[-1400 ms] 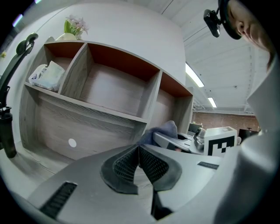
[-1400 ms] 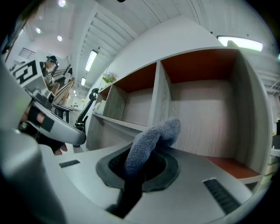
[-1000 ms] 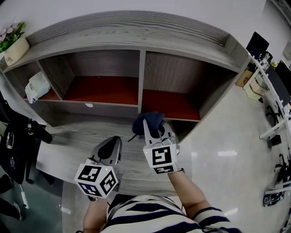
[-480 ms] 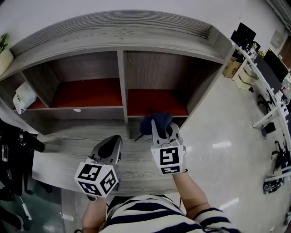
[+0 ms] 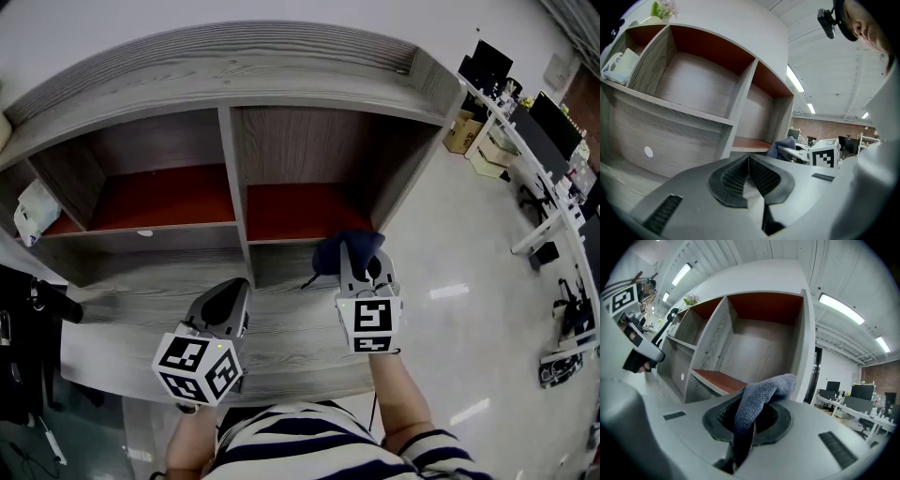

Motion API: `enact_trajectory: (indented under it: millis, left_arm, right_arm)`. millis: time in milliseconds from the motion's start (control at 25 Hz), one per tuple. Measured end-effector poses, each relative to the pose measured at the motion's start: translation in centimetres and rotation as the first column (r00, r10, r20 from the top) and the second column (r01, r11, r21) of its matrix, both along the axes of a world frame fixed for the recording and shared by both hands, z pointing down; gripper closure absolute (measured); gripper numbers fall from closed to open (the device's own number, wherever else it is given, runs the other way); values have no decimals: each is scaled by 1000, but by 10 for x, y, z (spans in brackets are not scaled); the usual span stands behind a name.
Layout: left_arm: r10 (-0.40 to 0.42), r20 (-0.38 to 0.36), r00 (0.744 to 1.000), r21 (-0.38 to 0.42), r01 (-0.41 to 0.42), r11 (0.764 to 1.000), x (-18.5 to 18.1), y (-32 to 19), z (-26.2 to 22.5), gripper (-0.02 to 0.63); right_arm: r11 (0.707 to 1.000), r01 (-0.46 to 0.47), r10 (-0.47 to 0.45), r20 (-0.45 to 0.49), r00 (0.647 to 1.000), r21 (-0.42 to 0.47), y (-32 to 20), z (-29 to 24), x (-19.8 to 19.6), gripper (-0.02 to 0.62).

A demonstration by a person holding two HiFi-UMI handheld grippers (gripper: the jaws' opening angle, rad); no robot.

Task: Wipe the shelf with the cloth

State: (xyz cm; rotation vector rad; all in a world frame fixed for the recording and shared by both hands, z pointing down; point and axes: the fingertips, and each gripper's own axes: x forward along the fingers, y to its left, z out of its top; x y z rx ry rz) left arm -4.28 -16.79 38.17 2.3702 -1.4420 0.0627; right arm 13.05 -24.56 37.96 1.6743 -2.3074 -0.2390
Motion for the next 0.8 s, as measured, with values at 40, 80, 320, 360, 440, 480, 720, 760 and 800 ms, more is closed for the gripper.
enact_trajectory:
  millis: [40, 80, 320, 360, 440, 480, 720, 760, 800]
  left_arm:
    - [2, 0, 1000, 0, -2, 1000, 1, 0, 0, 588]
    - [4, 0, 1000, 0, -4, 1000, 2, 0, 0, 588]
    - [13, 2, 1000, 1, -13, 1000, 6, 1, 0, 588]
    - [13, 2, 1000, 2, -13, 1000, 6, 1, 0, 588]
    - [12, 3, 1000, 4, -12, 1000, 6, 2, -1, 588]
    - [11, 3, 1000, 5, -11, 1000, 5, 2, -1, 588]
    - [-1, 0, 1000, 5, 1, 1000, 3, 6, -1, 589]
    - [-4, 0, 1000, 6, 4, 1000, 2, 6, -1, 588]
    - [-7, 0, 1000, 6, 7, 1000, 1, 7, -1, 588]
  right_arm:
    - [1000, -15, 15, 1, 1000, 0, -1, 0, 6, 551]
    - [1000, -30, 30, 2, 1000, 1, -1, 0, 13, 551]
    - [994, -109, 109, -9, 994, -3, -4, 1, 47, 551]
    - [994, -114, 114, -9, 993, 0, -4, 1, 49, 551]
    - [993, -120, 120, -16, 993, 0, -5, 2, 52, 551]
    - [993, -122, 122, -18, 992, -1, -4, 2, 52, 551]
    - [998, -64, 64, 14, 998, 27, 5, -17, 34, 551]
    - [998, -46, 45, 31, 998, 39, 7, -24, 29, 551]
    - [998, -27, 24, 54, 998, 54, 8, -33, 24, 551]
